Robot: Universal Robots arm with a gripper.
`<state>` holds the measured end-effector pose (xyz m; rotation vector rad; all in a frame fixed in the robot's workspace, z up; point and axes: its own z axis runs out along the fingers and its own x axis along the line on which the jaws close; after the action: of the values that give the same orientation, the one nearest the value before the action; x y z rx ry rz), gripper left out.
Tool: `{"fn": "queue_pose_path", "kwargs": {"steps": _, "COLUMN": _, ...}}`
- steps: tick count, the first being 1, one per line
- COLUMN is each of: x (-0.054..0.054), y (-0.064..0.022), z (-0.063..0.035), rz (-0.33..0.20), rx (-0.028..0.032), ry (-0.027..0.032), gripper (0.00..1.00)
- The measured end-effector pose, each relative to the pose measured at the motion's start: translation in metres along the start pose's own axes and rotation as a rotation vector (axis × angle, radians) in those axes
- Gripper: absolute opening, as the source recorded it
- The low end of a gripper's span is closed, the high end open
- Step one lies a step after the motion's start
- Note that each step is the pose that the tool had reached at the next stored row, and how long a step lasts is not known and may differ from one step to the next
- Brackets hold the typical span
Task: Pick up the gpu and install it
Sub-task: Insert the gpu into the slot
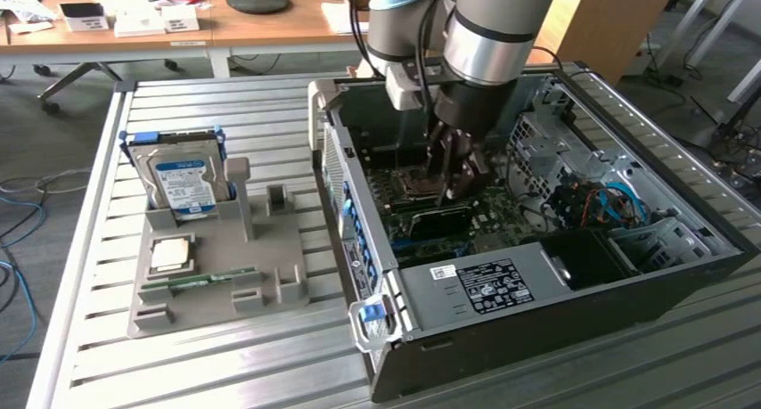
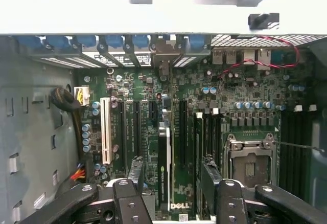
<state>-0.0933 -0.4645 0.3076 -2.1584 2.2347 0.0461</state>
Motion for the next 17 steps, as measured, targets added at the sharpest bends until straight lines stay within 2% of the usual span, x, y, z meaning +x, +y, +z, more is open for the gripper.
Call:
{"fn": "queue_pose_path", "kwargs": {"steps": 9, "x": -0.001, "y": 0.0, "z": -0.0144, "rz": 0.0, "rx": 0.0, "ry": 0.0, "gripper": 0.57}}
{"fn": "queue_pose_path", "kwargs": {"steps": 17, "x": -0.001, "y": 0.0, "z": -0.016, "rz": 0.0, "rx": -0.0001, "ry": 0.0002, "gripper": 0.57}}
